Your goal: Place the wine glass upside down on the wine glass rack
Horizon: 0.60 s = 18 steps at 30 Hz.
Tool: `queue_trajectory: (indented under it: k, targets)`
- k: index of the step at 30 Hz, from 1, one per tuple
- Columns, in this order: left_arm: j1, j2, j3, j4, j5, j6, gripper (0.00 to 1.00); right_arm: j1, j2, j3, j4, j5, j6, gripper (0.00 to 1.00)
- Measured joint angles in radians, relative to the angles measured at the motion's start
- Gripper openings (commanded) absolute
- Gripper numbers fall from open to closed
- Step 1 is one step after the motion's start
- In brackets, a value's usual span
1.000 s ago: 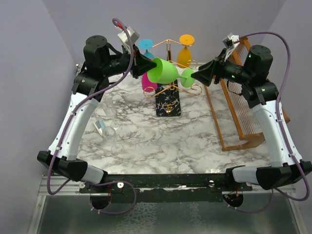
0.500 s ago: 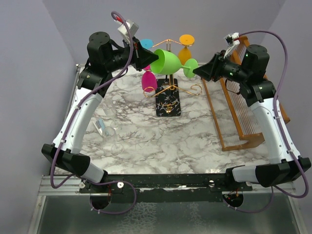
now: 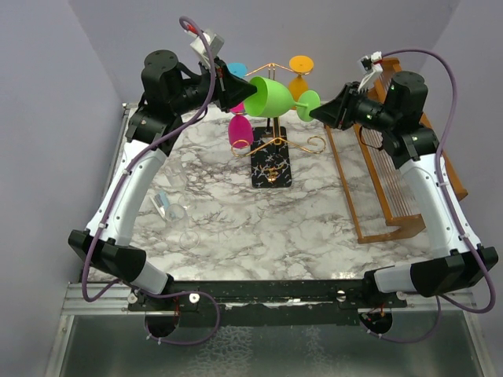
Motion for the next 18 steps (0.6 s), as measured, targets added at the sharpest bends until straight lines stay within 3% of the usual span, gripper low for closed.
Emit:
queue_trajectory:
  k: [6, 10, 18]
  targets:
    - [-0.002, 0.002, 0.0, 0.008, -0.002, 0.0, 0.0, 0.0, 0.005, -0.002, 0.017, 0.0, 0.02, 0.02]
    - [-0.005, 0.002, -0.003, 0.014, -0.005, 0.003, 0.02, 0.0, 0.01, -0.005, 0.028, 0.004, 0.025, 0.01]
    - [-0.006, 0.002, -0.012, 0.006, -0.003, 0.027, 0.35, -0.002, 0.016, -0.006, 0.028, 0.051, -0.002, 0.01]
